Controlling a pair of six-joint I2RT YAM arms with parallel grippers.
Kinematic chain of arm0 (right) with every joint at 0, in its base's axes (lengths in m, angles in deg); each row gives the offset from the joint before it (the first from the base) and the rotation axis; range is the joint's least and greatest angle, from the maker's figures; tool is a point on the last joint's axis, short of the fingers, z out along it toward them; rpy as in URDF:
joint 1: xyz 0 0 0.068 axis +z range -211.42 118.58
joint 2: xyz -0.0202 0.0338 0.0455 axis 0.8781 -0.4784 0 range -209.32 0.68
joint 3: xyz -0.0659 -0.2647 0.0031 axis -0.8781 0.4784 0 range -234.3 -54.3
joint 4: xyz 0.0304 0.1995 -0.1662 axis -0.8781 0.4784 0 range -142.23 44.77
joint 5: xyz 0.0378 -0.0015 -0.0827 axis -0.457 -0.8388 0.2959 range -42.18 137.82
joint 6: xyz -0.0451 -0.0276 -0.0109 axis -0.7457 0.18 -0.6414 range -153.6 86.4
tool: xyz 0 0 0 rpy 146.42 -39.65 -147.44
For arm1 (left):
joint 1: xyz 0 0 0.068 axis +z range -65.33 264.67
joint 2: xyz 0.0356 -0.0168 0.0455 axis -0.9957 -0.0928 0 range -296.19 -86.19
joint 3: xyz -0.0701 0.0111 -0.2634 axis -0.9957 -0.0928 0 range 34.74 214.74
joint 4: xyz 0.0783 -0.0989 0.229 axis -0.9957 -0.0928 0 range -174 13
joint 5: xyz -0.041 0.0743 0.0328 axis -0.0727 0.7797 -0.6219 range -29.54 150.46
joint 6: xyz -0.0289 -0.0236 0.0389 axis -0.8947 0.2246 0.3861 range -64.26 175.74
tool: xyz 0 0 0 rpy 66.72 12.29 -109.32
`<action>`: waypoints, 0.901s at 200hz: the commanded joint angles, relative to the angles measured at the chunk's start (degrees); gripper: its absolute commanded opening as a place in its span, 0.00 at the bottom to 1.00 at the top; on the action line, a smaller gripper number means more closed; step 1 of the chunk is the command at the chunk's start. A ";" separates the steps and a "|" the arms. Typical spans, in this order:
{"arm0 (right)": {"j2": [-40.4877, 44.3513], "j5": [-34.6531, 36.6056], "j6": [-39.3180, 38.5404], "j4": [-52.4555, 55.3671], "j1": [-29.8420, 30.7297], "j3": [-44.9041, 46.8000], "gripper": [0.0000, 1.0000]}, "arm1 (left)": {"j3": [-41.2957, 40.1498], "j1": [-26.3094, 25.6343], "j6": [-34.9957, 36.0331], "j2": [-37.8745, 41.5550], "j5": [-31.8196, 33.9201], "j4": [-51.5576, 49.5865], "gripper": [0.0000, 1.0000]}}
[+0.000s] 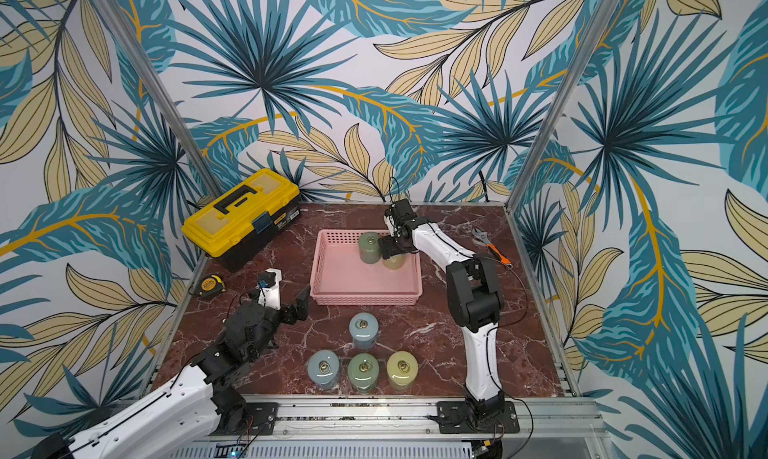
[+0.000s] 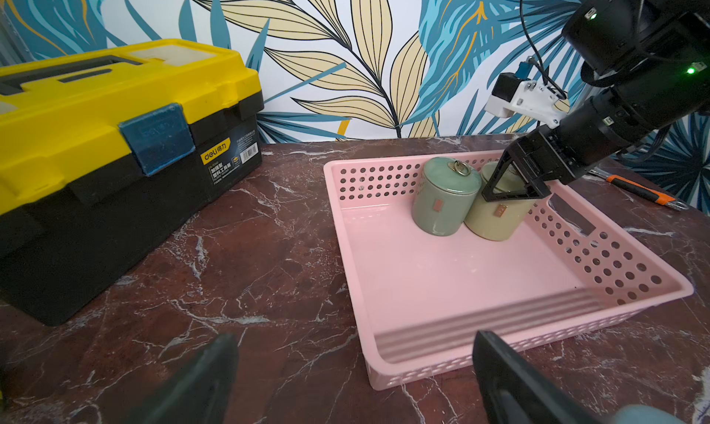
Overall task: Take the tea canister out of the basket
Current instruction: Pick up the tea canister from the basket.
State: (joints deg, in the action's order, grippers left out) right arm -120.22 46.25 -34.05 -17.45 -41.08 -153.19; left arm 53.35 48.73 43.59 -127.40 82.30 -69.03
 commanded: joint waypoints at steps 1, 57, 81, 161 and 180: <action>0.87 0.11 0.44 2.30 -0.26 -0.43 0.58 | -2.26 0.26 0.71 -0.10 0.30 1.35 1.00; 4.91 0.17 1.20 2.47 -0.21 0.25 0.55 | -2.26 0.27 0.77 -0.11 0.29 1.35 1.00; 7.09 0.15 1.47 2.48 -0.13 1.21 0.55 | -2.26 0.28 0.83 -0.05 0.30 1.35 1.00; 16.61 0.33 2.35 2.74 0.03 6.39 0.55 | -2.18 0.31 0.89 0.30 0.21 1.00 1.00; 18.69 0.75 2.45 2.92 0.12 7.71 0.55 | -2.18 0.29 0.75 0.25 0.13 0.91 1.00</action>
State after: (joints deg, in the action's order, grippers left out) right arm -105.88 46.49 -32.50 -13.19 -41.08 -147.02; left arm 53.35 48.73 43.79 -127.45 82.30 -69.01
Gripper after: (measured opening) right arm 0.859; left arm 0.999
